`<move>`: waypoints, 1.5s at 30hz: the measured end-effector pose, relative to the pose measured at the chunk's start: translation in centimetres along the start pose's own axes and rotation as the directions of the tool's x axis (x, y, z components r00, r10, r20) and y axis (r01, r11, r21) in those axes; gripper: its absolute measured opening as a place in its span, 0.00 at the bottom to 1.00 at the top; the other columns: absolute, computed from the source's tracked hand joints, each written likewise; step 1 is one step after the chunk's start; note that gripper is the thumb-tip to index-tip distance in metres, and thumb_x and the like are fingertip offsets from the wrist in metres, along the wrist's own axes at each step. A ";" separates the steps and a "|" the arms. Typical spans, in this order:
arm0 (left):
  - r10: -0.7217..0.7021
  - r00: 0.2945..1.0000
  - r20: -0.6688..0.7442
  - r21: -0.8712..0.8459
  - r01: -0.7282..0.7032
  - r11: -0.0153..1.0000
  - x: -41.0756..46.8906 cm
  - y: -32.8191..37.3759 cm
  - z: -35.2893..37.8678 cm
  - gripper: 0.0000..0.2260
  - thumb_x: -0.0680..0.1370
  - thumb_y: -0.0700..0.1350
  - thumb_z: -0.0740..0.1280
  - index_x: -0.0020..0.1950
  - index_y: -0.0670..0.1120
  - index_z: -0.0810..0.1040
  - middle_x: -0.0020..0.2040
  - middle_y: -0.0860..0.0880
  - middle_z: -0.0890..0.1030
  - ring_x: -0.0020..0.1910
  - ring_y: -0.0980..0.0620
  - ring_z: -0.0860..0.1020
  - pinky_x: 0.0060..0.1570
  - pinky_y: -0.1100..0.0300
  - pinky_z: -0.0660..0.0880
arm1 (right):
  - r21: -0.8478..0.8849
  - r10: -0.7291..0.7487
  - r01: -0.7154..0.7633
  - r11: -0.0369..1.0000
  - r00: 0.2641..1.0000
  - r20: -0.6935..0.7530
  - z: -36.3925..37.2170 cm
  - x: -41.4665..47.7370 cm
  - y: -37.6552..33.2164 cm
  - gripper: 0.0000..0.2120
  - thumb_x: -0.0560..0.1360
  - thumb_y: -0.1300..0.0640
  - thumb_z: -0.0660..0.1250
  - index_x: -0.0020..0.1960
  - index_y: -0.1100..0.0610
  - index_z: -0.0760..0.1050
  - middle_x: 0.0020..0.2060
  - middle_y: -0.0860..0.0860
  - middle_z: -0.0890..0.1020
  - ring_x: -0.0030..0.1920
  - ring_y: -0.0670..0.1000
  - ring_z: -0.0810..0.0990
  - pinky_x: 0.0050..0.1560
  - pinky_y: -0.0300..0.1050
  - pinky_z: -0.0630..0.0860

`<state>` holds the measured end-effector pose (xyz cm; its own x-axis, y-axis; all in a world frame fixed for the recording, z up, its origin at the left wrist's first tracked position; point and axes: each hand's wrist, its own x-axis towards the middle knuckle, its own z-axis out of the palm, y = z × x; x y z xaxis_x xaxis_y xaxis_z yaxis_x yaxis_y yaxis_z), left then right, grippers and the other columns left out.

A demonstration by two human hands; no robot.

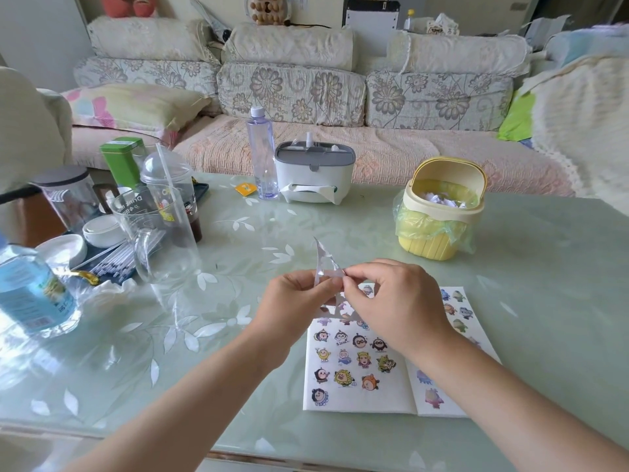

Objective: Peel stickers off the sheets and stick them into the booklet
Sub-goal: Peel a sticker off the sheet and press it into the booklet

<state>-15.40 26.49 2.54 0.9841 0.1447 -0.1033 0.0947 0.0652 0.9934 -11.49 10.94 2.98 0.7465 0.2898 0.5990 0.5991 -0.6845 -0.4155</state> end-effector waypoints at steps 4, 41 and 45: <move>0.047 0.998 -0.031 0.029 -0.046 0.999 0.0 0.1 0.4 0.06 0.78 0.42 0.71 0.45 0.48 0.87 0.43 0.46 0.87 0.44 0.51 0.84 0.49 0.57 0.81 | 0.034 0.084 -0.085 0.996 0.996 0.026 -0.3 0.1 -0.4 0.04 0.74 0.50 0.71 0.44 0.45 0.86 0.33 0.38 0.83 0.28 0.41 0.74 0.31 0.37 0.72; -0.141 0.990 -0.016 0.122 0.142 0.982 0.8 0.8 0.0 0.05 0.79 0.40 0.67 0.47 0.41 0.81 0.37 0.51 0.84 0.32 0.53 0.80 0.42 0.58 0.81 | 0.003 0.060 -0.063 0.998 0.962 0.266 0.1 0.8 1.7 0.08 0.81 0.47 0.62 0.45 0.48 0.74 0.42 0.43 0.81 0.35 0.34 0.74 0.32 0.33 0.62; -0.170 0.985 0.009 0.187 0.166 0.968 1.0 0.5 -0.5 0.03 0.79 0.38 0.66 0.52 0.40 0.79 0.38 0.48 0.85 0.32 0.51 0.82 0.41 0.55 0.83 | 0.002 0.168 -0.178 0.984 0.933 0.319 0.9 0.3 2.1 0.07 0.77 0.45 0.68 0.44 0.47 0.78 0.39 0.39 0.81 0.34 0.35 0.74 0.33 0.33 0.65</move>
<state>-14.47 27.15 2.93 0.9548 0.1228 -0.2707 0.2830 -0.0974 0.9542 -9.78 10.18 1.69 0.8895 0.3687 0.2700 0.4570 -0.7236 -0.5172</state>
